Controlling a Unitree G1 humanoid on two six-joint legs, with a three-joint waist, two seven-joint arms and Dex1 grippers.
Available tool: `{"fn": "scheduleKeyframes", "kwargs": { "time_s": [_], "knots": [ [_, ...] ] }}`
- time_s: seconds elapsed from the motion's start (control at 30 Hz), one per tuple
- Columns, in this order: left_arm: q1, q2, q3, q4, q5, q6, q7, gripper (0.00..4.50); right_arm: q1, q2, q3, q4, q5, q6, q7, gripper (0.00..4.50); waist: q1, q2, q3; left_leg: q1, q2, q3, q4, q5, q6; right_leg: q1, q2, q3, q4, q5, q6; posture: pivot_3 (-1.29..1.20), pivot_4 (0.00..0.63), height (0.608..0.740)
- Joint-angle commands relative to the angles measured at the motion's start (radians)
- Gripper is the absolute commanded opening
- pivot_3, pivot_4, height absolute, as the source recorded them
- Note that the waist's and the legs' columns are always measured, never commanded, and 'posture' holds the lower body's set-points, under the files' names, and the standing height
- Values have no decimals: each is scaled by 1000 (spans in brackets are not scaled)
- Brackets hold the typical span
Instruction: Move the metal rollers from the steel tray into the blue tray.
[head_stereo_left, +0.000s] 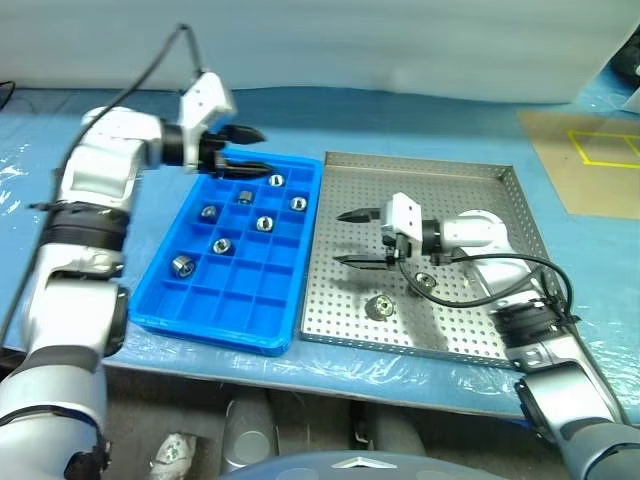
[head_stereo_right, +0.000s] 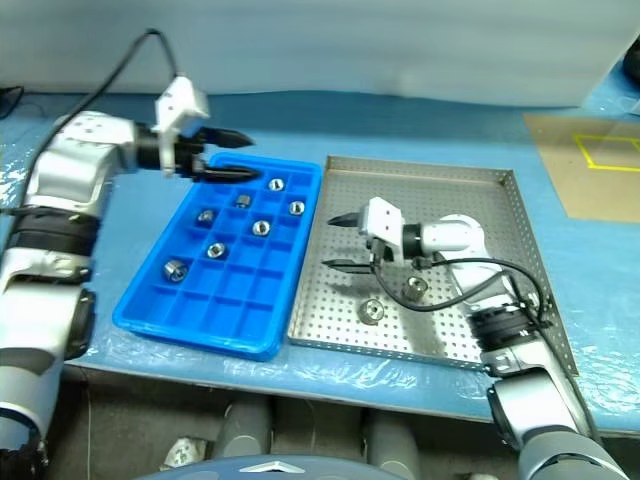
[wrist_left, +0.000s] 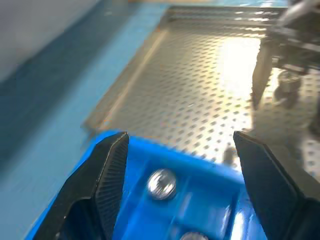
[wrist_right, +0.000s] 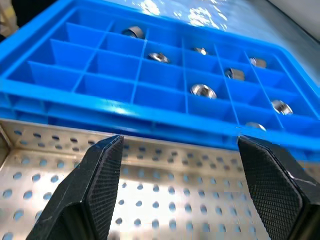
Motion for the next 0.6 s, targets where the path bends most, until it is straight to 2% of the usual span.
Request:
{"fn": "scheduleKeyframes", "kwargs": {
  "time_s": [0.03,0.23,0.37,0.6],
  "knots": [
    [-84,-83,-58,109,34,-100,-69,3506,39,-57,-88,-98,33,42,-41,3716,-13,0,0,0,0,0,1,-1,1,0,0,0,0,0,0,-206,150,740],
    [-150,-259,-129,397,130,-288,-102,3506,259,-143,-230,-318,58,152,-144,3716,-55,0,0,1,-1,1,1,-2,3,2,0,2,-3,0,3,-387,150,740],
    [-140,-298,-157,477,178,-377,-165,3506,406,-180,-325,-455,84,221,-196,3716,-99,0,0,2,-2,2,0,-3,5,4,1,5,-12,2,7,-485,150,740],
    [-114,-351,-170,552,230,-454,-227,3506,641,-213,-520,-635,134,313,-249,3716,-135,0,0,6,-7,3,6,-9,16,10,-2,11,-15,3,8,-597,150,740]
  ]
}}
